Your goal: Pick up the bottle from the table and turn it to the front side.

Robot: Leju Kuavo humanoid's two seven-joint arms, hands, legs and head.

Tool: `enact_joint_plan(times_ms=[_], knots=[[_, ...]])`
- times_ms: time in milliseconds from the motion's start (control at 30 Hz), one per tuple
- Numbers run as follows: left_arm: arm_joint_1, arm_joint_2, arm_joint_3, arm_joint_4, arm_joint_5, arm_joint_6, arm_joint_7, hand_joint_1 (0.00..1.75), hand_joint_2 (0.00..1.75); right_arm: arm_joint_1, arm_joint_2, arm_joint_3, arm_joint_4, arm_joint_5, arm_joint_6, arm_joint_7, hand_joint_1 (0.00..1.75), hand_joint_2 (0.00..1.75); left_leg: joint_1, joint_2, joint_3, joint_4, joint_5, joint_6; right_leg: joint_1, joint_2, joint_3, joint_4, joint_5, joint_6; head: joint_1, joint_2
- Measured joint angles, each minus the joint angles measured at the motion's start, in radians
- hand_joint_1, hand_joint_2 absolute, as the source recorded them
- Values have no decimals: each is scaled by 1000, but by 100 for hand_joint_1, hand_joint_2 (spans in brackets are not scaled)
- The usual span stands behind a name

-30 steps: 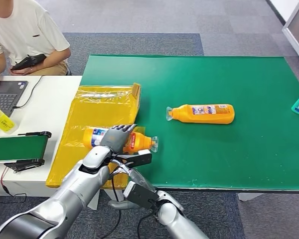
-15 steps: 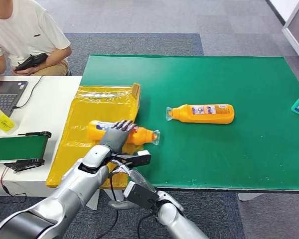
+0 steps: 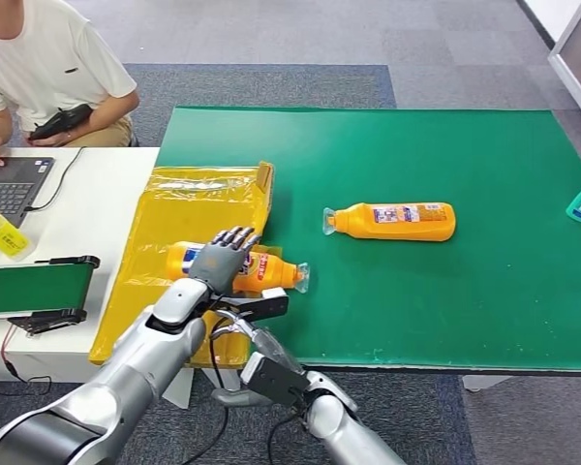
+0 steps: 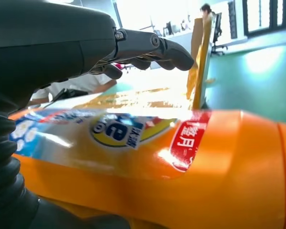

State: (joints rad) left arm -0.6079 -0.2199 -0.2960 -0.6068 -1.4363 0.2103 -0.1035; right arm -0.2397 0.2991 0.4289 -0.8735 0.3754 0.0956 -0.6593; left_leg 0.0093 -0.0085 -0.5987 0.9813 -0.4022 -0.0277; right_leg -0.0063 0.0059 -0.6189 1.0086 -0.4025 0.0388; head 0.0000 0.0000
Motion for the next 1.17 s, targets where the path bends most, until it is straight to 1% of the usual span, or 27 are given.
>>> enact_joint_plan(times_ms=[67,133,233,300,367,467,533,633,700,767,867,967,1067,1133,1167], knots=[[28,9,-9,-83,32,-29,-8,0,175,3,-1,-7,-11,-1,-11,-2,0,175,0,0,0,0,0,0,0,0,0,0,0,0,0,0],[70,23,-21,-199,94,-74,-14,0,175,10,-2,-18,-29,0,-20,2,0,175,0,0,0,0,0,0,0,0,-1,0,0,0,0,0],[146,51,-47,-426,246,-132,-39,0,175,39,-7,-45,-54,1,-37,22,0,175,0,0,-2,0,-1,0,0,0,-1,0,-1,0,0,0],[207,79,-66,-580,351,-150,-66,0,175,60,-12,-59,-75,1,-46,32,0,175,0,1,-2,0,-2,-1,0,2,-2,0,-1,0,0,0],[273,116,-86,-718,423,-146,-100,0,175,76,-15,-71,-96,1,-53,37,0,175,0,2,-2,0,-2,-1,0,3,-2,0,-1,0,0,0],[368,186,-112,-907,443,-117,-138,0,175,103,-21,-88,-128,2,-59,40,0,175,0,3,-2,0,-3,-1,0,3,-3,0,-2,-1,0,0],[412,223,-123,-998,439,-104,-145,0,175,114,-23,-95,-145,3,-60,42,0,175,0,3,-2,0,-3,-1,0,3,-4,0,-3,-1,0,0],[466,259,-131,-1096,473,-78,-176,0,175,126,-25,-103,-165,8,-68,50,0,175,0,3,-2,-1,-3,-2,0,3,-3,0,-3,-1,0,0],[531,283,-127,-1176,572,-68,-228,0,175,141,-26,-115,-185,14,-78,60,0,175,0,4,-1,-1,-3,-2,0,3,-3,0,-3,-1,0,0],[622,297,-114,-1268,724,-89,-307,0,175,161,-29,-133,-212,24,-85,72,0,175,0,4,-1,-1,-4,-1,0,3,-3,0,-3,-1,0,0],[776,287,-74,-1382,964,-169,-415,0,175,193,-30,-166,-269,45,-90,92,0,175,0,4,-2,-1,-6,0,0,3,-3,0,-5,-1,0,0],[917,250,-8,-1452,1161,-262,-485,0,175,222,-34,-208,-350,63,-95,114,0,175,0,5,-2,-1,-7,0,0,3,-3,-1,-6,-1,0,0],[1007,184,103,-1481,1271,-399,-540,0,175,234,-42,-257,-439,56,-84,144,0,175,0,4,-1,-1,-8,1,0,3,-2,-1,-7,-1,0,0],[1043,118,200,-1484,1298,-520,-553,0,175,242,-51,-295,-503,22,-55,161,0,175,0,4,-1,-1,-8,1,0,3,-2,-1,-6,-1,0,0],[1051,101,226,-1484,1302,-549,-554,0,175,244,-54,-305,-518,12,-46,164,0,175,0,4,-1,-1,-8,1,0,3,-1,-1,-6,-1,0,0]])
